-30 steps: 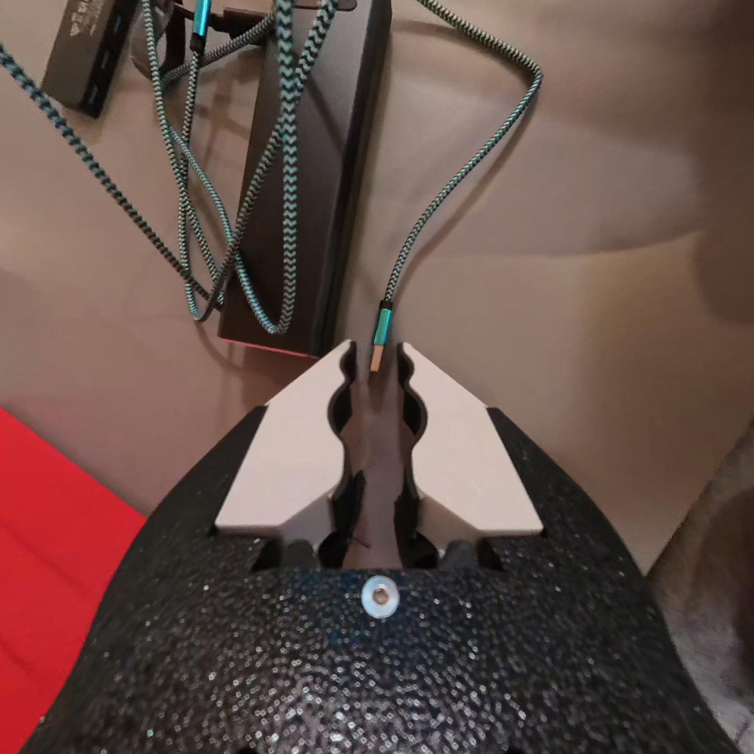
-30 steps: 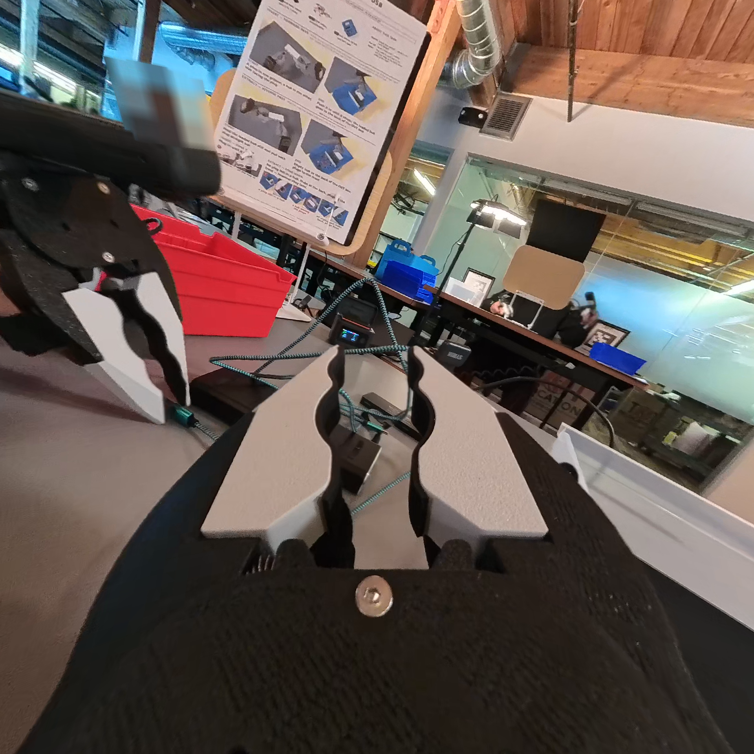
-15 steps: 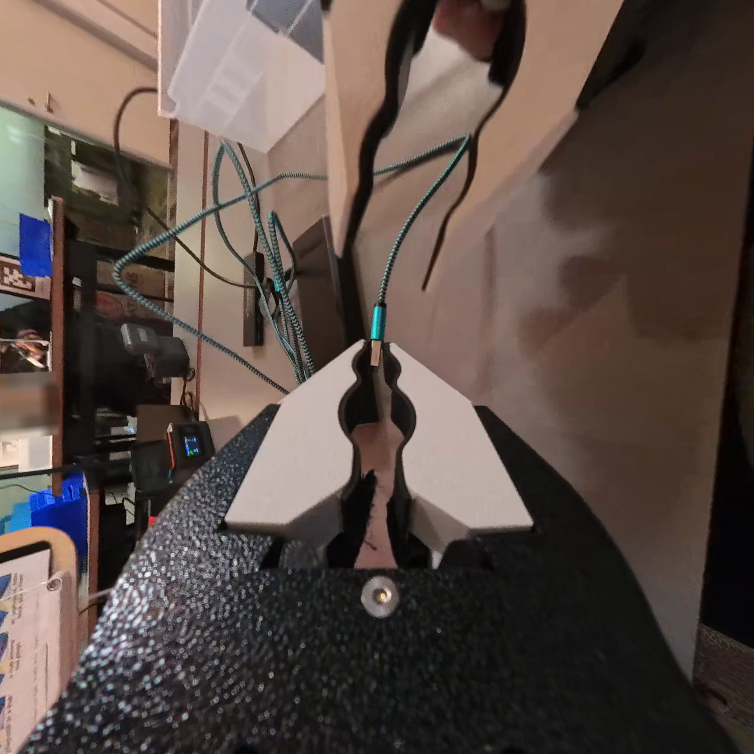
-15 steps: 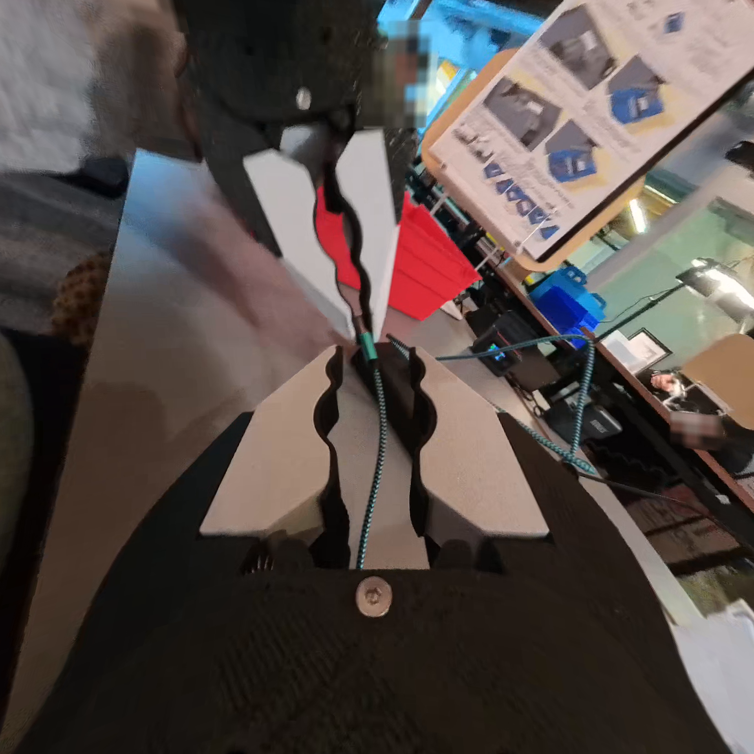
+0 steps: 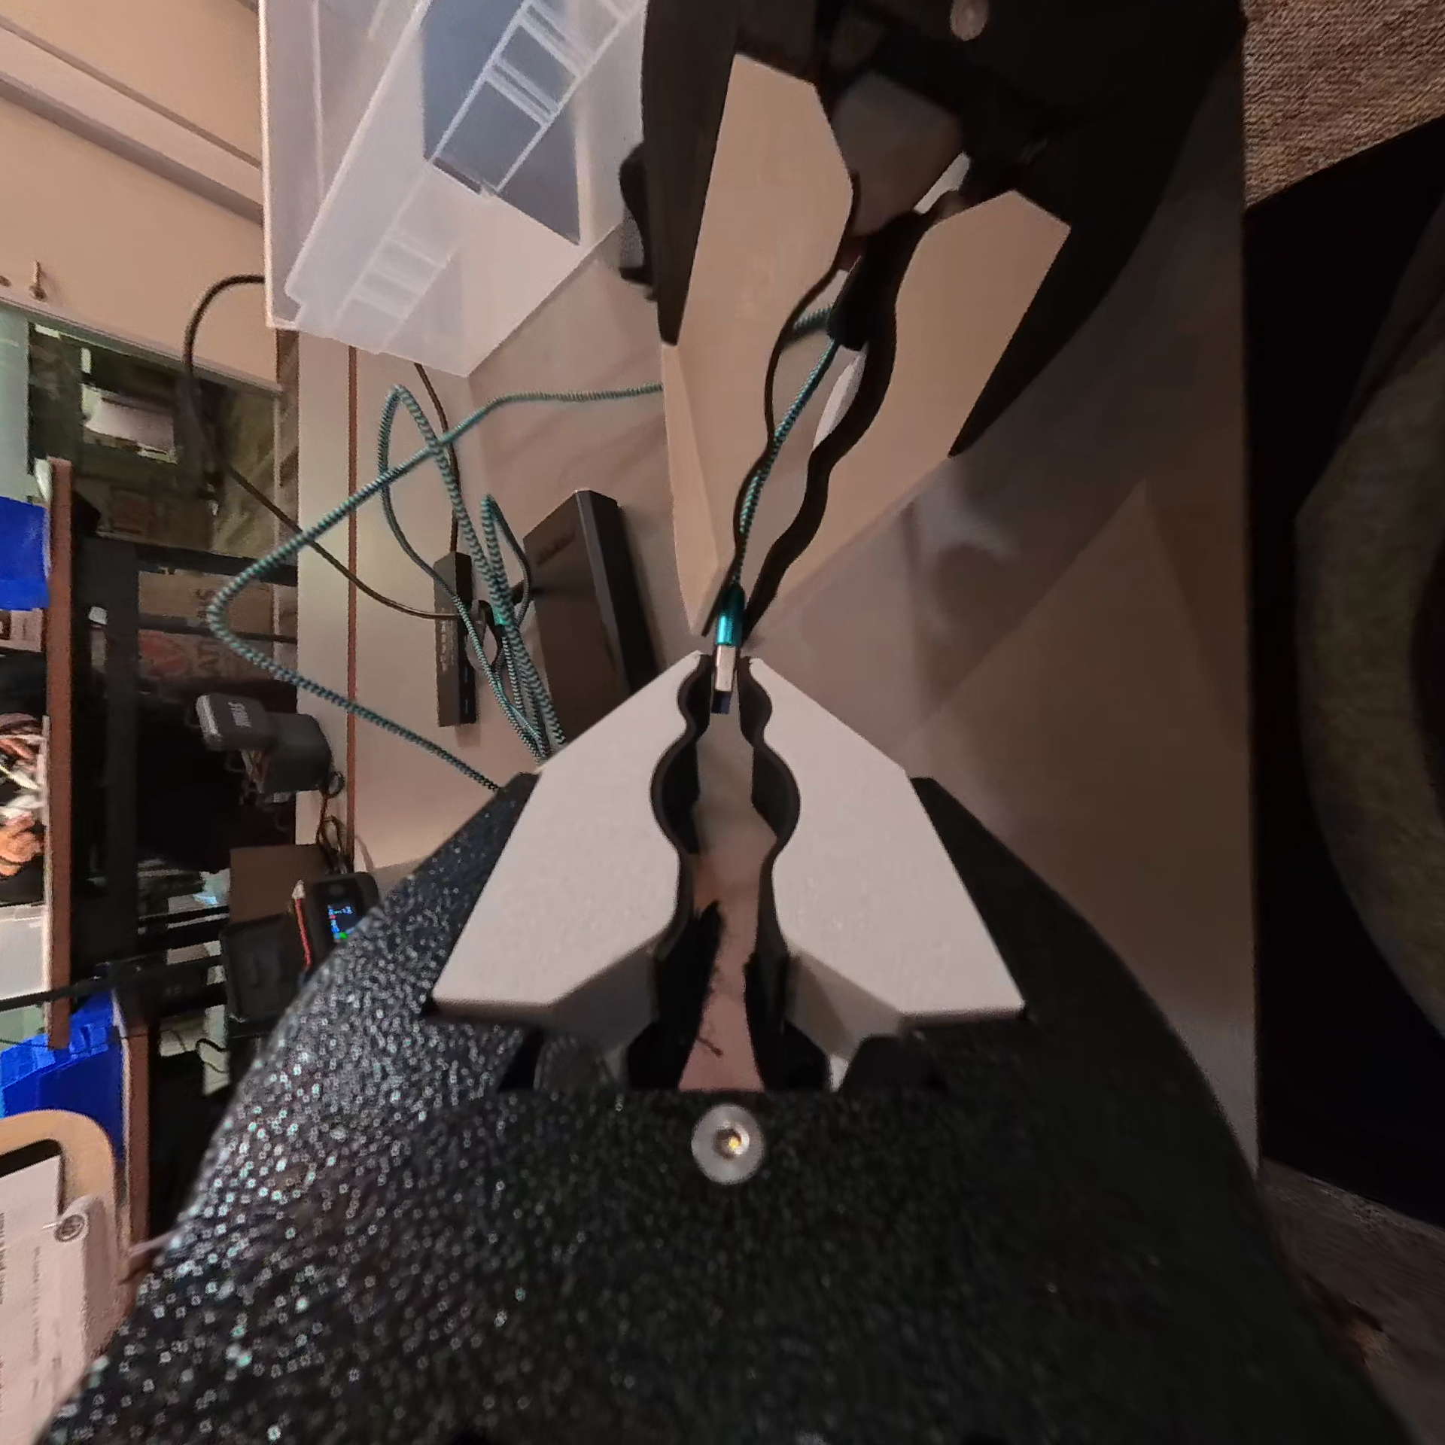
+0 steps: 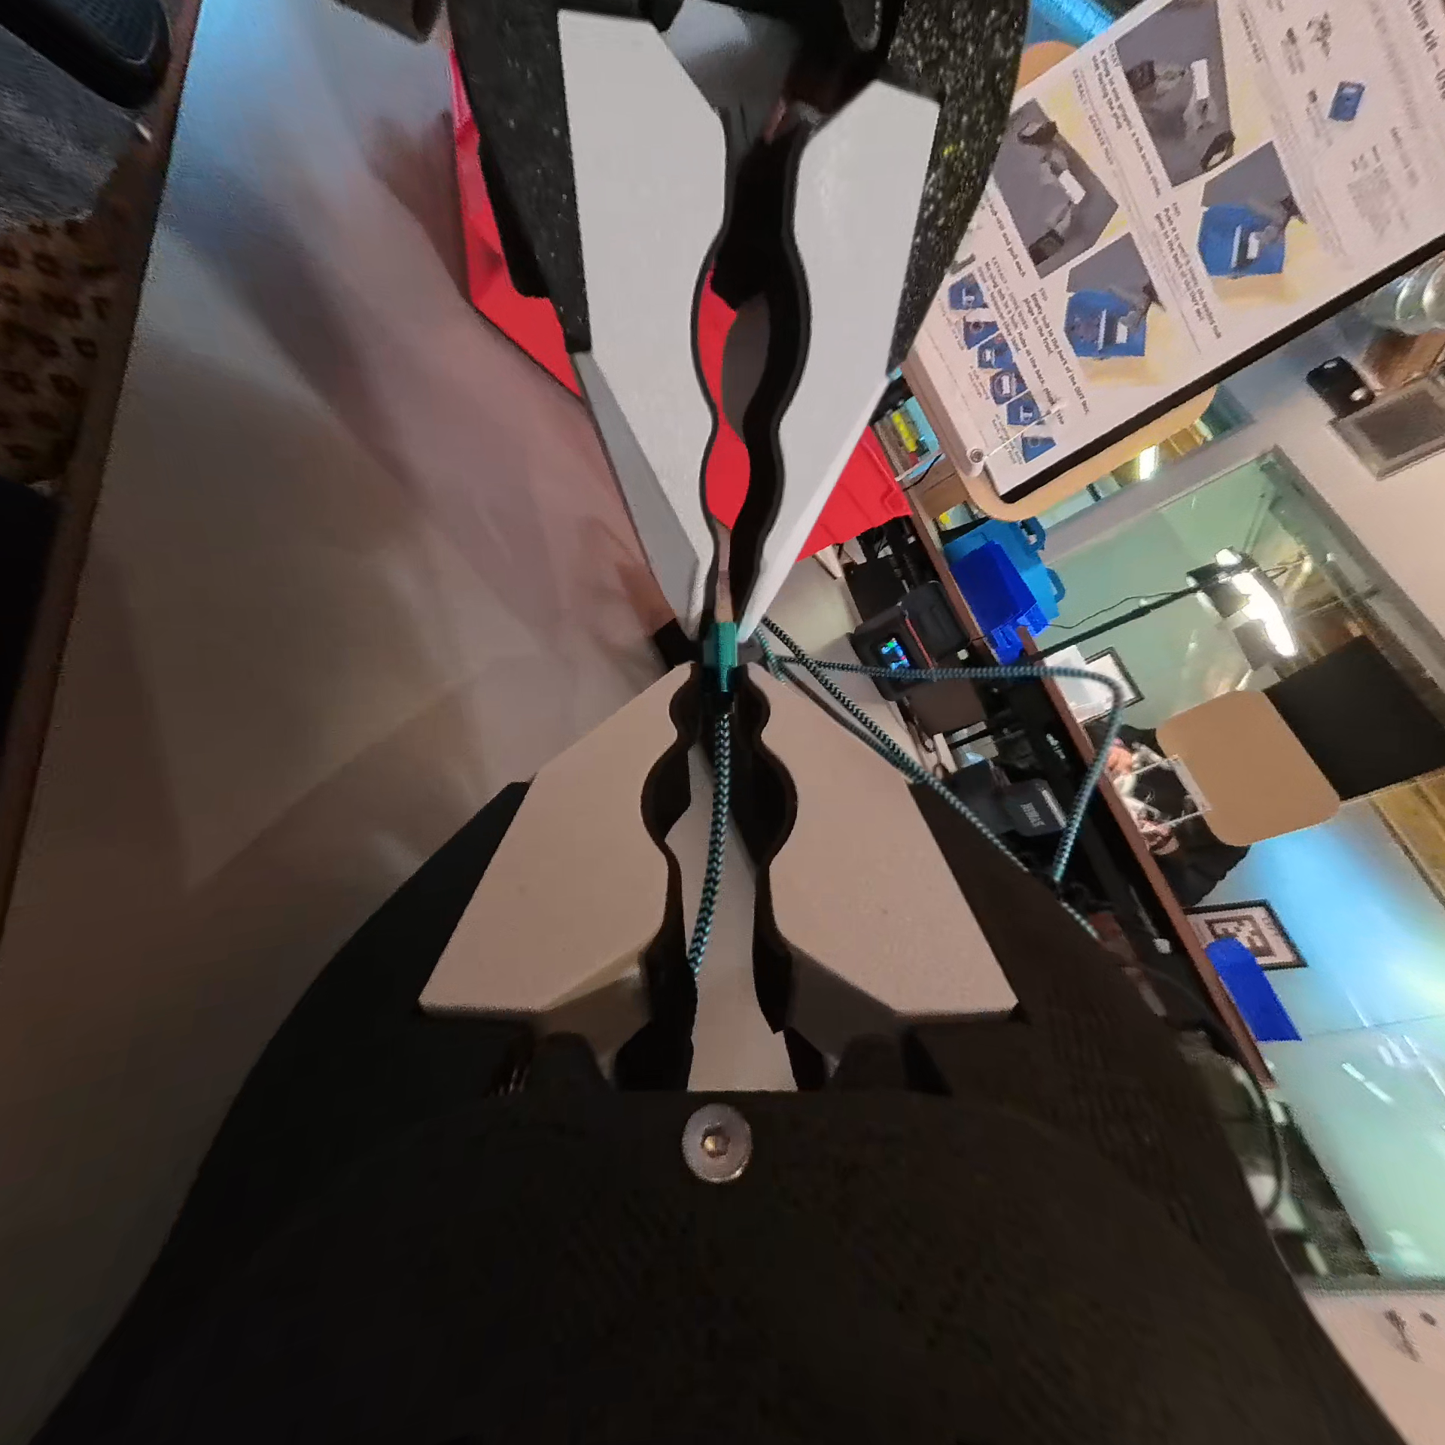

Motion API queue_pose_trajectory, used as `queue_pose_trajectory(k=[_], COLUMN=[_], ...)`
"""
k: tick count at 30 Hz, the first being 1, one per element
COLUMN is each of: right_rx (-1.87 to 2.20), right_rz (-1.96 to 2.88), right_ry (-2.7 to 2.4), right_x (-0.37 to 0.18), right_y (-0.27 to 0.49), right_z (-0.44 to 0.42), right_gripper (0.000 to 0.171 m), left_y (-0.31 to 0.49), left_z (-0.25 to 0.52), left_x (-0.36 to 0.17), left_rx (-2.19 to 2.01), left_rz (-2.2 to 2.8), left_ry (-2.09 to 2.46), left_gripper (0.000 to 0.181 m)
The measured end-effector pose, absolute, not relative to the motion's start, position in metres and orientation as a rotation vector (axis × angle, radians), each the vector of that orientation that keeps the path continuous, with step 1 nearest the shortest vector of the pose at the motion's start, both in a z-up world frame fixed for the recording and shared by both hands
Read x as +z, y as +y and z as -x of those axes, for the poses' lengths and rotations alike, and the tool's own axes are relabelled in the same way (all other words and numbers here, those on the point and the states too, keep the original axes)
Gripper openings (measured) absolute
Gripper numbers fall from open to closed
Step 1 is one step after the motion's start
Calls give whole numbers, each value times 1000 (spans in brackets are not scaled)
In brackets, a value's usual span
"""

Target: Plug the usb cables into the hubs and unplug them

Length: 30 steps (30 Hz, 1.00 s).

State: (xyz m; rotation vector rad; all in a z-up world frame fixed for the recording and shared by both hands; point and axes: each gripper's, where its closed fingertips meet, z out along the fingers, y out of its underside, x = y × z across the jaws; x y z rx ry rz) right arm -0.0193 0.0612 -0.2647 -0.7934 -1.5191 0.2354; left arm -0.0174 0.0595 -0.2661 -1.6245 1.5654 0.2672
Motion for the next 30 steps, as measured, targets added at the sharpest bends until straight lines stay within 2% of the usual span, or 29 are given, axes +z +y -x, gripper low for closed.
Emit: queue_pose_trajectory(k=[5, 6, 10, 11, 15, 22, 25, 28, 30], right_rx=[67, 26, 21, 25, 85, 147, 194, 197, 217], right_rz=[926, 957, 1085, 1112, 1176, 1214, 1218, 1248, 1293], right_ry=[-1430, -1403, -1314, -1299, -1288, -1325, -1367, -1400, -1437], right_x=[-264, -263, -261, -261, -265, -274, -278, -285, -294], right_y=[96, 104, 125, 129, 134, 132, 125, 126, 126], right_z=[12, 8, -2, -5, -8, -5, -3, -5, -6], right_gripper=[5, 5, 5, 5, 5, 5, 5, 5, 5], left_y=[83, 95, 126, 131, 142, 137, 137, 137, 136], left_z=[38, 49, 82, 86, 91, 99, 102, 101, 99], left_x=[-269, -268, -292, -300, -312, -323, -329, -330, -330], left_rx=[202, 242, 201, 147, -67, -65, -96, -129, -115], left_rz=[1824, 1856, 2113, 2177, 2304, 2425, 2485, 2498, 2492], left_ry=[1351, 1264, 1015, 959, 805, 933, 952, 979, 1001], left_gripper=[12, 23, 91, 98, 97, 66, 69, 58, 58])
